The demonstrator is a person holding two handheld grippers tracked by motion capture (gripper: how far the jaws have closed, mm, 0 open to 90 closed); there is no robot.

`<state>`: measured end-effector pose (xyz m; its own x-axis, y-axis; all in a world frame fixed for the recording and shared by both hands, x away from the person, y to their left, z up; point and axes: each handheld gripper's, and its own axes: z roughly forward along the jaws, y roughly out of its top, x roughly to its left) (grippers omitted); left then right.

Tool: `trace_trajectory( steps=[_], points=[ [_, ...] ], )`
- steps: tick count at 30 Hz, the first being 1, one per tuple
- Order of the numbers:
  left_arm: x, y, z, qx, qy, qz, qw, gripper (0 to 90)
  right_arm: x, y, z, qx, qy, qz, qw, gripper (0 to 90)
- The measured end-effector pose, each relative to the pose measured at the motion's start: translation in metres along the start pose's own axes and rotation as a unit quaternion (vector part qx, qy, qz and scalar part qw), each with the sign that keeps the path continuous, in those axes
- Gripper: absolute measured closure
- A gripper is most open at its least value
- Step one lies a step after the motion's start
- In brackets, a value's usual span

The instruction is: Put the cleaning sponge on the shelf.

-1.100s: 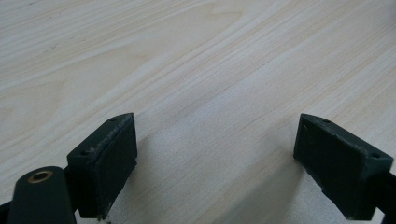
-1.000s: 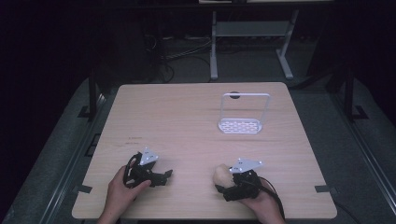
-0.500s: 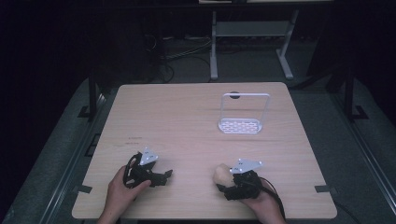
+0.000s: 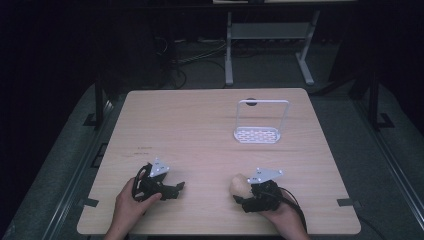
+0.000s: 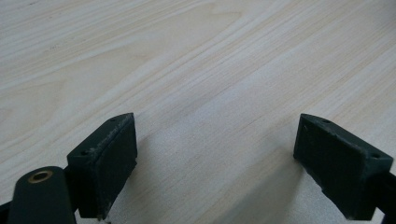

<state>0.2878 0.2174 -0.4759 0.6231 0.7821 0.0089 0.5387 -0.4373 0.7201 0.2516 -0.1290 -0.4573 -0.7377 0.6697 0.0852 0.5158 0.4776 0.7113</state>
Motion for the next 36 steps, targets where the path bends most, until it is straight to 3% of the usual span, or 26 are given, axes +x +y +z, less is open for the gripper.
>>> trace_trajectory(
  steps=[8, 36],
  points=[
    [0.000, 0.000, 0.000, 0.000, 0.000, 0.000, 1.0000, 12.8, -0.007, 0.005, -0.008, -0.011, -0.001, 0.001, 0.9999, 26.8],
    [0.000, 0.000, 0.000, 0.000, 0.000, 0.000, 1.0000, 12.8, -0.024, 0.022, -0.008, -0.024, -0.008, 0.001, 0.9997, 26.9]
  ],
)
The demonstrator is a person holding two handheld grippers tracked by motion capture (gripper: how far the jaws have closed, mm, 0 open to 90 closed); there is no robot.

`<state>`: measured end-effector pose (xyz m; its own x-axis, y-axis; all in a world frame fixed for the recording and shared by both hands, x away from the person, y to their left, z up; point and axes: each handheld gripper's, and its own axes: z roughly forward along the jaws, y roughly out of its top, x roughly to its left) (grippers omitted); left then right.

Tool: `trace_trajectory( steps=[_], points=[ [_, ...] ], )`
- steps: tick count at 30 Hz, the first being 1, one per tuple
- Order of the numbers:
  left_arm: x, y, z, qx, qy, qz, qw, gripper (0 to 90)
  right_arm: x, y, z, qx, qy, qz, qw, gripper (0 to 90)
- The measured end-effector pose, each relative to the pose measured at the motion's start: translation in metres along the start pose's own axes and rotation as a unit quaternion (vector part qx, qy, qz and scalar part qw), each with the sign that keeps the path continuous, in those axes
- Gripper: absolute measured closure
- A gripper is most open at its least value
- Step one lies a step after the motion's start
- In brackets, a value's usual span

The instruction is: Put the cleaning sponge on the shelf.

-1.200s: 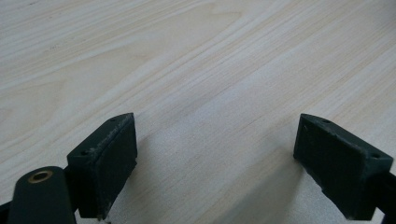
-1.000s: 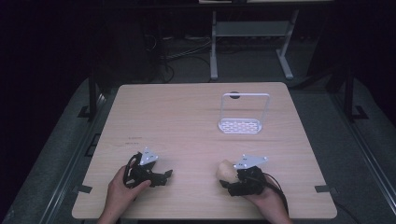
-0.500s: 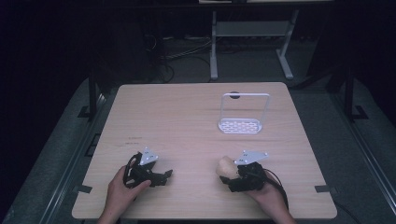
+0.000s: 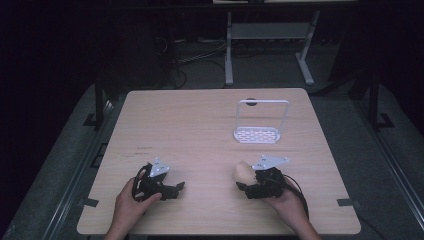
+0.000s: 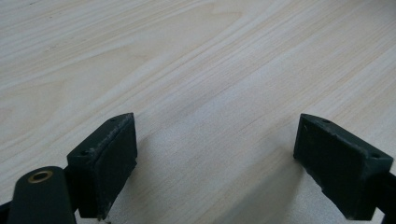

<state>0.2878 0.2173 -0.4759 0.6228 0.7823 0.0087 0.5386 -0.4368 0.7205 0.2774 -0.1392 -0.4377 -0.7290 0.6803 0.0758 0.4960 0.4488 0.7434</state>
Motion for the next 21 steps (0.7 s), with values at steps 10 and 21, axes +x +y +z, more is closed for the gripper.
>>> trace_trajectory(
  steps=[10, 21],
  points=[
    [0.000, 0.000, 0.000, 0.000, 0.000, 0.000, 1.0000, 12.8, -0.006, 0.007, -0.001, -0.006, -0.007, -0.001, 1.0000, 26.9],
    [0.000, 0.000, 0.000, -0.001, 0.000, 0.000, 1.0000, 12.8, -0.012, 0.016, -0.001, -0.013, -0.015, 0.000, 0.9998, 26.9]
  ],
)
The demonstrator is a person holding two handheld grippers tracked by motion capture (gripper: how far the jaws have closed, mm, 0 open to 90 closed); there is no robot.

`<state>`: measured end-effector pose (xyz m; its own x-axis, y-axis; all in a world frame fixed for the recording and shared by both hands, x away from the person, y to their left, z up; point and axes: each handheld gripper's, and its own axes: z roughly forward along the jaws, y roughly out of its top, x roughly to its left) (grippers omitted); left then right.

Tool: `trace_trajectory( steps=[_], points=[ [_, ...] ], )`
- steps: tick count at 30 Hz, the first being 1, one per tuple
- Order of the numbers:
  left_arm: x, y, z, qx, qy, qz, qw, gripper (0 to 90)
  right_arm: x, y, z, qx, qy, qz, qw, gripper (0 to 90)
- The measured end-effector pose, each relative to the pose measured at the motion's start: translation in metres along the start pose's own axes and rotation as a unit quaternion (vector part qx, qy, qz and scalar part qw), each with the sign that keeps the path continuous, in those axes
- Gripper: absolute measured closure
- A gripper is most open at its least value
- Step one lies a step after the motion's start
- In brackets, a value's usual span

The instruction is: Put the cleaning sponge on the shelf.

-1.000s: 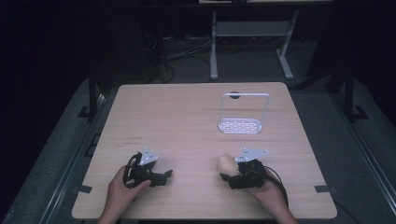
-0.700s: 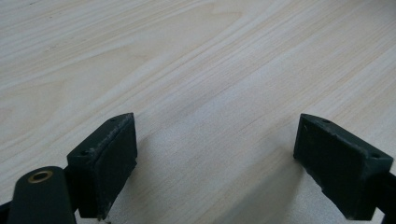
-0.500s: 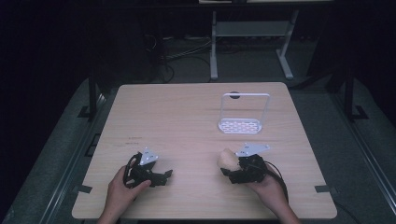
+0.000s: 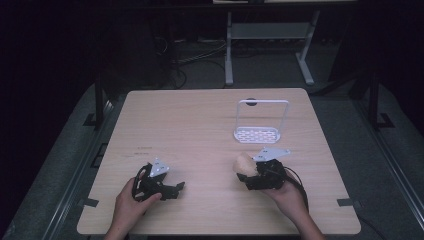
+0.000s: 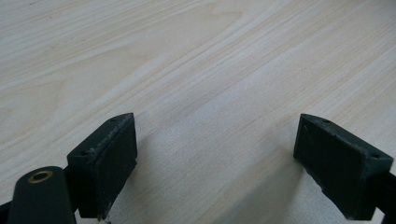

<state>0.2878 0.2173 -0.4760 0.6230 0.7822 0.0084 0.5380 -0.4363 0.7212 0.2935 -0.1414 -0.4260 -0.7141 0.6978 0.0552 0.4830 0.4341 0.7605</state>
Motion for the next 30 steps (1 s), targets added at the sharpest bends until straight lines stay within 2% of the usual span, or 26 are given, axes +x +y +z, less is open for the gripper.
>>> trace_trajectory(
  steps=[30],
  points=[
    [0.000, 0.000, 0.000, -0.001, 0.000, -0.001, 1.0000, 12.8, -0.020, 0.014, 0.005, -0.011, -0.018, 0.012, 0.9997, 26.9]
  ],
)
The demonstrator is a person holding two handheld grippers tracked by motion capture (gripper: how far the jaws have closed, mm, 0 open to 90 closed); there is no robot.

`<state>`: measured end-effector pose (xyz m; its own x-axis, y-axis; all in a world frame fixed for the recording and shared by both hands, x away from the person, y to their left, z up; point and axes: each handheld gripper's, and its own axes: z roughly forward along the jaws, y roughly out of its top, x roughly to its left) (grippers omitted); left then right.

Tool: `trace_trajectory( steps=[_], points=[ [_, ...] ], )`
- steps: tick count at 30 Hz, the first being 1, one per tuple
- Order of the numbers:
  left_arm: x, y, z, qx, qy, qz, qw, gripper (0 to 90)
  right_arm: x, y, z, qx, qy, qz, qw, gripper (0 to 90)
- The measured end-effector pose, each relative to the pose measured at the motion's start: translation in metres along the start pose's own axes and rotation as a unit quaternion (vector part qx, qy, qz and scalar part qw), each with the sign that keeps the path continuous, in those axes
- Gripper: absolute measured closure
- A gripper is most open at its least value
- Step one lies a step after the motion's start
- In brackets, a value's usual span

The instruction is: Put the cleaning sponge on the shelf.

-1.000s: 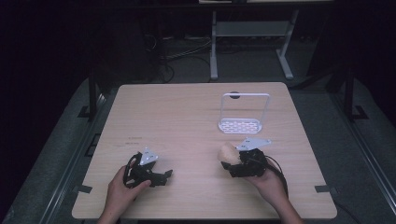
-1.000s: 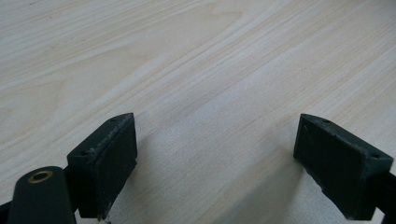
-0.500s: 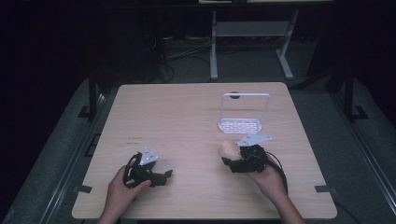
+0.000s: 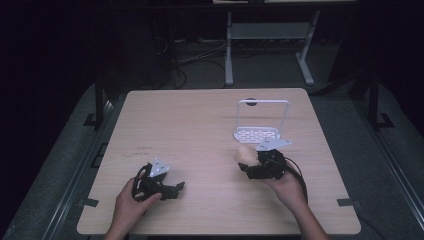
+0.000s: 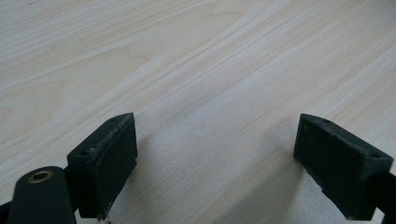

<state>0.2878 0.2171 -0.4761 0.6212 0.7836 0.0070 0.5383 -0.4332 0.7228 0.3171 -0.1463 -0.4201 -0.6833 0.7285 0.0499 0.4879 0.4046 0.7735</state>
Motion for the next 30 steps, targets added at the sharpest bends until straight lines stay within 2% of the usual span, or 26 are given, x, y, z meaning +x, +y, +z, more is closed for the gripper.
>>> trace_trajectory(
  steps=[15, 30],
  points=[
    [0.000, 0.000, 0.000, 0.001, 0.000, 0.001, 1.0000, 12.8, -0.013, 0.007, 0.005, 0.001, -0.013, 0.006, 0.9999, 27.0],
    [0.000, 0.000, 0.000, 0.001, 0.000, 0.002, 1.0000, 12.8, -0.033, 0.014, 0.012, 0.001, -0.028, 0.022, 0.9994, 26.9]
  ],
)
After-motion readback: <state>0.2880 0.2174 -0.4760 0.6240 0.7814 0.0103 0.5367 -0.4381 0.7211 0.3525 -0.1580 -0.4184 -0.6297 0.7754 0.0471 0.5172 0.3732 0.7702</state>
